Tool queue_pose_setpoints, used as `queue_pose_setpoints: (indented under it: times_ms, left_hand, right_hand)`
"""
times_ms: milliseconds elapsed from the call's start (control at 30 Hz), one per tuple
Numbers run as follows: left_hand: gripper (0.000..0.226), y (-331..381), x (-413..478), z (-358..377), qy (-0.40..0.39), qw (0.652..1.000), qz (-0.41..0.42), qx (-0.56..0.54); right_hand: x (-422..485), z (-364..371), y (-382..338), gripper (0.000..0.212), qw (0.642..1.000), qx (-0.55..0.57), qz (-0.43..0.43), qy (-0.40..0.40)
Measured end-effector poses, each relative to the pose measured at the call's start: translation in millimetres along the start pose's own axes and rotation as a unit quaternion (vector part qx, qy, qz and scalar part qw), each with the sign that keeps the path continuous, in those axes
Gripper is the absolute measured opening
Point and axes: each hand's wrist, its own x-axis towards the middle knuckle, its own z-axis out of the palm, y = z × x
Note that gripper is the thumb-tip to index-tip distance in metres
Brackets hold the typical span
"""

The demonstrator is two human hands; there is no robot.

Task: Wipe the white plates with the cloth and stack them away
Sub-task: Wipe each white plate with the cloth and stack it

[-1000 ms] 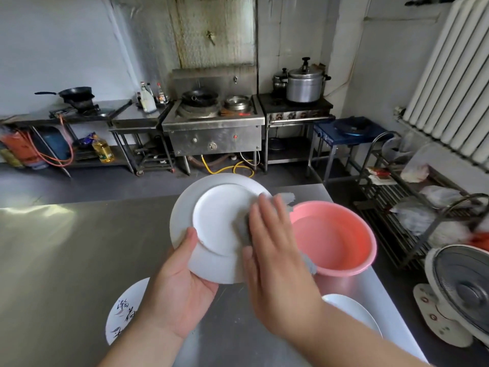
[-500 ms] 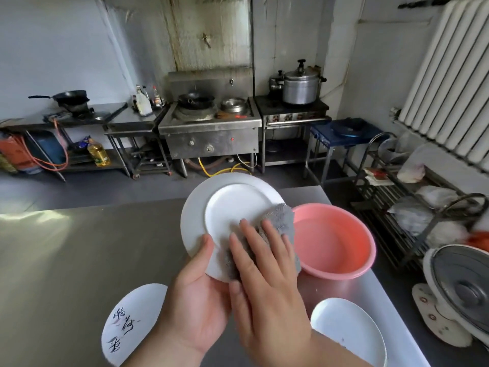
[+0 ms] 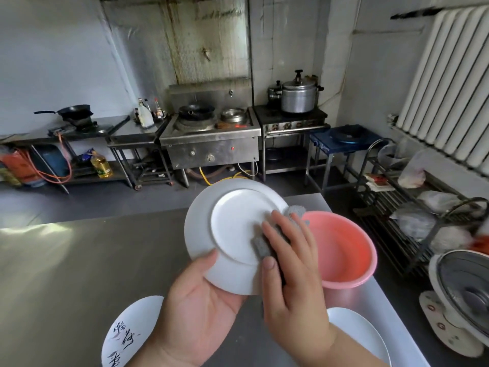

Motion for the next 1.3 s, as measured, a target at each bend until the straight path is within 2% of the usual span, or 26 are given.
queue_pose_setpoints:
  times_ms: [67,167,233,300,467,533,600,667,767,833,967,1133,1233,1300]
  left_hand:
    - [0.064,15.1,-1.1,-6.8,-0.007,0.999,-0.021,-0.036]
    - [0.081,39.2,4.1,-20.3,0.025,0.997,-0.075,-0.020]
    - [0.069,47.1,10.4,-28.7,0.033,0.997,-0.067,0.033]
    - [0.059,40.8,9.9,-31.7,0.046,0.995,-0.054,0.065]
    - [0.060,16.1,-4.0,-26.7,0.012,0.999,-0.042,0.008]
    - [0.057,6.4,-5.3,-24.2,0.008,0.999,-0.028,-0.017]
    - [0.053,0.0,-4.5,-18.6,0.006,1.000,-0.009,-0.027]
    - [0.050,-3.6,-4.5,-12.3,-0.008,0.997,-0.010,-0.073]
    - [0.046,-9.0,-0.9,-6.8,0.018,0.999,-0.009,-0.044]
    - [0.048,-11.4,-0.8,-5.2,0.013,0.999,-0.002,-0.042]
    - [0.049,-20.2,-5.4,-2.6,0.005,0.998,-0.032,-0.044]
    - [0.051,-19.1,-4.0,-3.9,0.008,1.000,0.010,-0.010]
    - [0.066,-1.5,-1.4,-18.4,0.007,0.998,-0.021,-0.060]
    - [0.069,6.1,3.9,-29.2,0.032,0.998,-0.040,-0.037]
  right_hand:
    - [20.8,-15.9,6.8,0.044,0.999,0.021,-0.019,-0.028]
    - [53.8,-35.0,14.9,0.043,0.987,0.023,-0.077,-0.143]
    - [63.7,-40.3,16.1,0.049,0.973,0.010,-0.076,-0.218]
    - [57.6,-39.7,12.8,0.053,0.967,-0.006,-0.052,-0.248]
    - [-7.5,-9.6,-16.3,0.052,0.986,-0.091,-0.034,-0.136]
    - [-14.8,-5.6,-17.5,0.054,0.985,-0.105,-0.041,-0.129]
    - [0.9,-9.8,-7.6,0.052,0.985,-0.079,-0.048,-0.143]
    - [23.2,-15.0,3.9,0.046,0.990,-0.020,-0.011,-0.141]
    - [28.7,-13.6,8.9,0.044,0.993,0.062,0.083,-0.062]
    - [4.8,-3.1,1.3,0.046,0.992,0.063,0.108,-0.028]
    - [-39.4,14.3,-18.1,0.054,0.999,-0.016,0.043,-0.022]
    - [11.8,-4.5,2.0,0.041,0.995,0.057,0.081,-0.015]
    - [34.1,-21.9,17.3,0.040,0.994,0.049,0.029,-0.089]
    - [37.2,-30.8,20.8,0.044,0.987,0.030,0.023,-0.154]
